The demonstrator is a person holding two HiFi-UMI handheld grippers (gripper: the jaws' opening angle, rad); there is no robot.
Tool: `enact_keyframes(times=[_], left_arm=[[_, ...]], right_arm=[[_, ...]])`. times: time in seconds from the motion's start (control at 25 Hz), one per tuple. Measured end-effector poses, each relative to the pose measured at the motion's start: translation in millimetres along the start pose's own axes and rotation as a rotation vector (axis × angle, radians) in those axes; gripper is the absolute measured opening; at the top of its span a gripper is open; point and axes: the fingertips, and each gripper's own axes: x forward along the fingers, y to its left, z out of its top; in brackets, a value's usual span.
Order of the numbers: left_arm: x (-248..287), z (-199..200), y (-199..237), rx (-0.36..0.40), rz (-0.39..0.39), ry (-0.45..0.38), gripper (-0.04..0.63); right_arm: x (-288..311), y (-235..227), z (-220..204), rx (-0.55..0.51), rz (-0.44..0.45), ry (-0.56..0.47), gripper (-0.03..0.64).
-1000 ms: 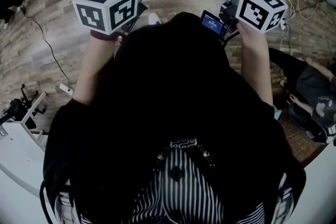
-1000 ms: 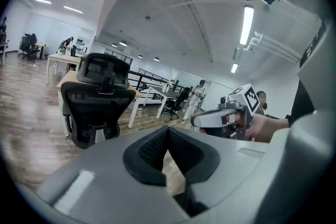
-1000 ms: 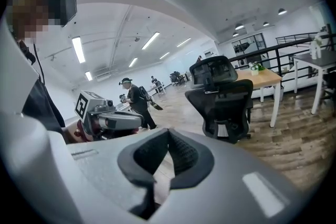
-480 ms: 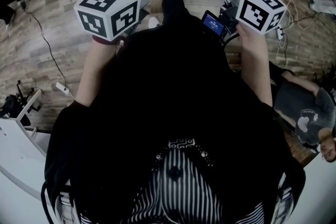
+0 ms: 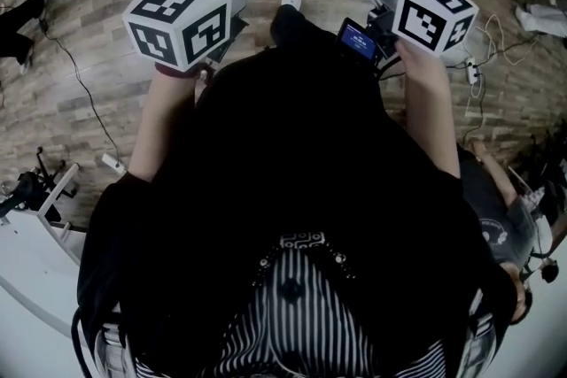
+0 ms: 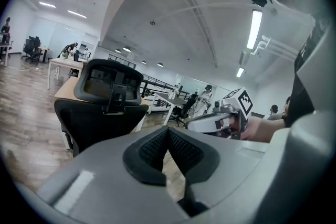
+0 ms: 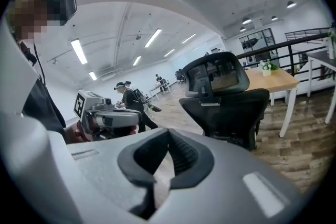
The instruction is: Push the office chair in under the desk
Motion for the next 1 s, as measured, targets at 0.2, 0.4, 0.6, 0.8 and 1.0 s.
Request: enact_keyframes(times=[0.2,0.4,0.6,0.8,1.0], left_arm=[[18,29,14,0.026,-0.002,-0.016,-0.002],[77,69,62,0.005,0.009,-0.014,-0.002],[110,92,94,0.033,0.029,0.007,-0.002],[125,110,126,0.016,0.096,-0.016,-0.002],[113,121,169,-0.025,0.160,-0.034,-0.002]], right_arm=[[8,-12,35,-0.034,0.011,-0.011,0.000],[29,-78,75,-0.022,0.017,0.015,0.000],[45,-121,109,-0.010,0.028,-0.001,0.000],[58,-148,137,-0.018,0.061,-0.006,0.000],[81,-164,156,-0.008,0.050,-0.010,0.000]])
